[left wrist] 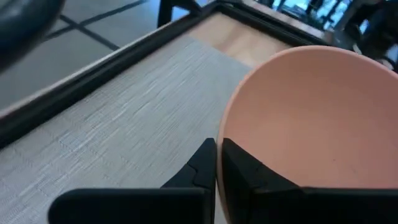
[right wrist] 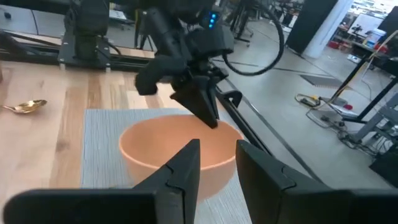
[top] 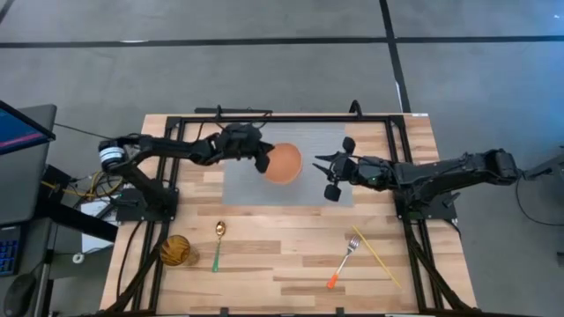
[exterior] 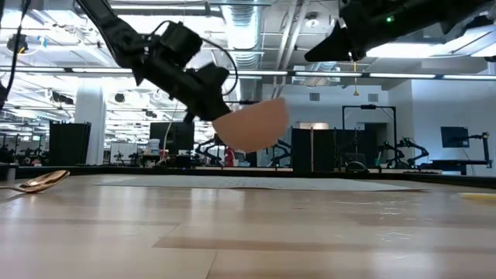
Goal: Pick & Place Utensil
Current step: Put the brown bowl on the gray tablemat
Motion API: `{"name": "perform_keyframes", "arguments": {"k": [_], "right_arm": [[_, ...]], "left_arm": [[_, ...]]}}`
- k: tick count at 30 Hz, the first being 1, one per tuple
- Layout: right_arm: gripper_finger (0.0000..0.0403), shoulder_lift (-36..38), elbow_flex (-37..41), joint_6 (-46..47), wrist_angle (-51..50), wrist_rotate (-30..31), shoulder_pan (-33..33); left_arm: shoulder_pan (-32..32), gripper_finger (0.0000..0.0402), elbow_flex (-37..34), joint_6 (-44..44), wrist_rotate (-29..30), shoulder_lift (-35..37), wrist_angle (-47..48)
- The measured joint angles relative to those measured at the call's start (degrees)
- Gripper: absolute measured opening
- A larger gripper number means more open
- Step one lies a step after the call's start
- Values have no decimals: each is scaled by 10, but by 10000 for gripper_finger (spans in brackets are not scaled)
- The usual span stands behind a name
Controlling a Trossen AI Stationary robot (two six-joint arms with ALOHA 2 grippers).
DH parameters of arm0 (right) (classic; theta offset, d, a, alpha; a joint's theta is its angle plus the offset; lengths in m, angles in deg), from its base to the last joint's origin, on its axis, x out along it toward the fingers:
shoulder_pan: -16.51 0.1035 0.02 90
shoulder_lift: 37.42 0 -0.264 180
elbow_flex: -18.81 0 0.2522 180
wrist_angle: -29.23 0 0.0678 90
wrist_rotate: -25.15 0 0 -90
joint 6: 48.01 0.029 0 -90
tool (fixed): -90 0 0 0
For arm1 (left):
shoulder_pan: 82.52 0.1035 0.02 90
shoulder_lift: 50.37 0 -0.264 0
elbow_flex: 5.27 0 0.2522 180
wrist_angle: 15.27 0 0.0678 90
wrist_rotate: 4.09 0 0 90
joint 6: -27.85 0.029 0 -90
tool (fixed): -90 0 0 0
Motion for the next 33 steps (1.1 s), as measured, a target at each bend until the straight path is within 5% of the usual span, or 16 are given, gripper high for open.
{"name": "perform_keyframes", "arguments": {"k": [7,23,33], "right_arm": [[97,0,0,-26,-3,-2,0],[97,-3,0,-18,-20,-4,0],[97,-3,0,1,-17,-4,0]], "left_arm": [[22,13,32,-8,-1,-74,1],[27,23,36,0,2,-62,83],[27,68,36,0,11,-62,73]]}}
